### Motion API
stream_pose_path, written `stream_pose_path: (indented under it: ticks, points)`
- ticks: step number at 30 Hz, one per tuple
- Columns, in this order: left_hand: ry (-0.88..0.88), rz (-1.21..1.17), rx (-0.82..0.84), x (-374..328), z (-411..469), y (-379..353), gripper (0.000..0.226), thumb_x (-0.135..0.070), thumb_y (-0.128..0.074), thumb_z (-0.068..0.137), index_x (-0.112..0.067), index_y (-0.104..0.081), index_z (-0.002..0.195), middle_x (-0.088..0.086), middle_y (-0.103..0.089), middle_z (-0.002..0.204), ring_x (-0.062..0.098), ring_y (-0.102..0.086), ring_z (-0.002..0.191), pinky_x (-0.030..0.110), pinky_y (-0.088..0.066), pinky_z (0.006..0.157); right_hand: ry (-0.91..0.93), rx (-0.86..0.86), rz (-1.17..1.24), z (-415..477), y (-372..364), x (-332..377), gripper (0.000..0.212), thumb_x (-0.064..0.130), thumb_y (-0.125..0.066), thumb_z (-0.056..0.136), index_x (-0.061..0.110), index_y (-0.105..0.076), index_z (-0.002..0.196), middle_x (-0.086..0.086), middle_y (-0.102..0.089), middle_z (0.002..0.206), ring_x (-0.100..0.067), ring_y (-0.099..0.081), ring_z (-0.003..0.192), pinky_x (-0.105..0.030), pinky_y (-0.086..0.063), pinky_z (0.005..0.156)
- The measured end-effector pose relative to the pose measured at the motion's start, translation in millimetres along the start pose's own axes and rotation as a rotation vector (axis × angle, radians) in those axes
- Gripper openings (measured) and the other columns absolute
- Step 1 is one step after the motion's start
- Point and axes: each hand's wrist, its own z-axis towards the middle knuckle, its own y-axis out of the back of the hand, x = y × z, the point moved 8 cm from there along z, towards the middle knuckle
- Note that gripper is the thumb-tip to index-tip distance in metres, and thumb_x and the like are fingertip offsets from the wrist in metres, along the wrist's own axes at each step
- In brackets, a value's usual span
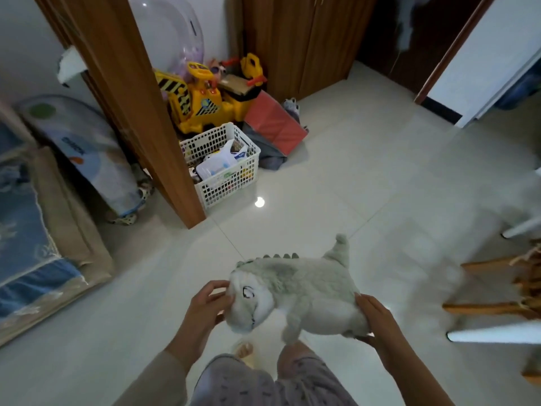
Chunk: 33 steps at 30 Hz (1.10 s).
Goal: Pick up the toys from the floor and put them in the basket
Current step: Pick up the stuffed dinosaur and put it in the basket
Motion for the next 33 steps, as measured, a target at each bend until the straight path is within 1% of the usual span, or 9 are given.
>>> stream_pose_path:
  ticks: [3, 6, 8, 12, 17, 21, 25, 29, 33]
  points:
    - [-0.024, 0.022, -0.007, -34.2, 36.9, -17.1, 0.015, -0.008, -0.058, 0.087, -0.016, -0.063, 0.099, 0.012, -0.068, 0.102, 0.025, -0.06, 0.092, 0.033, -0.047, 0.075, 0.044, 0.001, 0.004, 32.4, -1.8, 40.6, 0.023, 0.029, -0.055, 0.091, 0.01, -0.064, 0.1, -0.014, -0.063, 0.105, -0.035, -0.063, 0.097, -0.048, -0.059, 0.073]
    - [-0.048, 0.03, -0.034, -58.1, 74.7, -34.0, 0.022, -0.008, -0.055, 0.09, -0.017, -0.059, 0.109, 0.01, -0.062, 0.114, 0.024, -0.059, 0.099, 0.033, -0.047, 0.078, 0.061, 0.003, 0.021, 70.5, -7.1, 72.9, 0.011, 0.022, -0.056, 0.091, 0.015, -0.064, 0.088, -0.011, -0.062, 0.098, -0.028, -0.062, 0.086, -0.036, -0.059, 0.055]
    - [-0.061, -0.007, -0.047, -70.2, 99.6, -42.3, 0.022, -0.01, -0.054, 0.09, -0.023, -0.059, 0.107, 0.006, -0.061, 0.116, 0.019, -0.059, 0.099, 0.031, -0.048, 0.076, 0.05, 0.017, 0.021, 99.2, -13.1, 92.7, 0.012, 0.02, -0.055, 0.092, 0.015, -0.064, 0.085, -0.011, -0.061, 0.098, -0.026, -0.061, 0.083, -0.031, -0.057, 0.048]
    - [-0.02, -0.066, -0.1, -89.8, 149.6, -50.9, 0.021, -0.015, -0.055, 0.091, -0.026, -0.058, 0.109, 0.004, -0.06, 0.119, 0.021, -0.059, 0.103, 0.029, -0.052, 0.07, 0.017, 0.085, -0.027, 164.4, -31.5, 133.9, 0.019, 0.024, -0.053, 0.093, 0.008, -0.062, 0.099, -0.016, -0.059, 0.107, -0.03, -0.06, 0.089, -0.034, -0.056, 0.058]
    - [0.017, -0.117, -0.273, -119.6, 198.0, -48.5, 0.026, -0.014, -0.054, 0.091, -0.02, -0.055, 0.117, 0.008, -0.058, 0.123, 0.029, -0.056, 0.111, 0.034, -0.052, 0.073, -0.013, 0.212, -0.129, 228.3, -66.6, 200.8, 0.017, 0.027, -0.055, 0.091, 0.013, -0.063, 0.095, -0.012, -0.062, 0.105, -0.027, -0.061, 0.09, -0.032, -0.056, 0.053]
    - [-0.005, -0.203, -0.425, -139.6, 222.0, -42.3, 0.021, -0.012, -0.053, 0.091, -0.031, -0.06, 0.097, 0.008, -0.059, 0.118, 0.025, -0.057, 0.102, 0.032, -0.051, 0.069, 0.012, 0.347, -0.283, 268.8, -102.2, 254.5, 0.015, 0.029, -0.055, 0.092, 0.017, -0.063, 0.094, -0.007, -0.062, 0.101, -0.022, -0.061, 0.089, -0.031, -0.056, 0.055]
    - [0.015, -0.289, -0.533, -150.5, 238.1, -33.6, 0.022, -0.012, -0.052, 0.091, -0.032, -0.06, 0.094, 0.007, -0.061, 0.115, 0.025, -0.058, 0.098, 0.033, -0.049, 0.069, 0.074, 0.468, -0.428, 298.8, -142.1, 304.8, 0.016, 0.029, -0.055, 0.091, 0.018, -0.061, 0.1, -0.002, -0.063, 0.099, -0.017, -0.062, 0.088, -0.028, -0.058, 0.057]
    - [0.031, -0.352, -0.604, -159.9, 260.7, -25.7, 0.023, -0.009, -0.05, 0.091, -0.027, -0.059, 0.102, 0.007, -0.062, 0.114, 0.024, -0.06, 0.093, 0.035, -0.049, 0.069, 0.087, 0.541, -0.48, 325.5, -175.5, 341.5, 0.01, 0.027, -0.054, 0.092, 0.021, -0.059, 0.098, 0.004, -0.062, 0.093, -0.012, -0.062, 0.084, -0.019, -0.056, 0.05]
    - [0.052, -0.372, -0.595, -174.8, 298.0, -18.5, 0.025, -0.011, -0.051, 0.091, -0.022, -0.056, 0.113, 0.009, -0.061, 0.119, 0.027, -0.059, 0.099, 0.035, -0.049, 0.071, 0.08, 0.54, -0.5, 357.3, -200.4, 364.1, 0.011, 0.025, -0.053, 0.093, 0.019, -0.058, 0.101, 0.004, -0.062, 0.093, -0.013, -0.062, 0.083, -0.02, -0.056, 0.051]
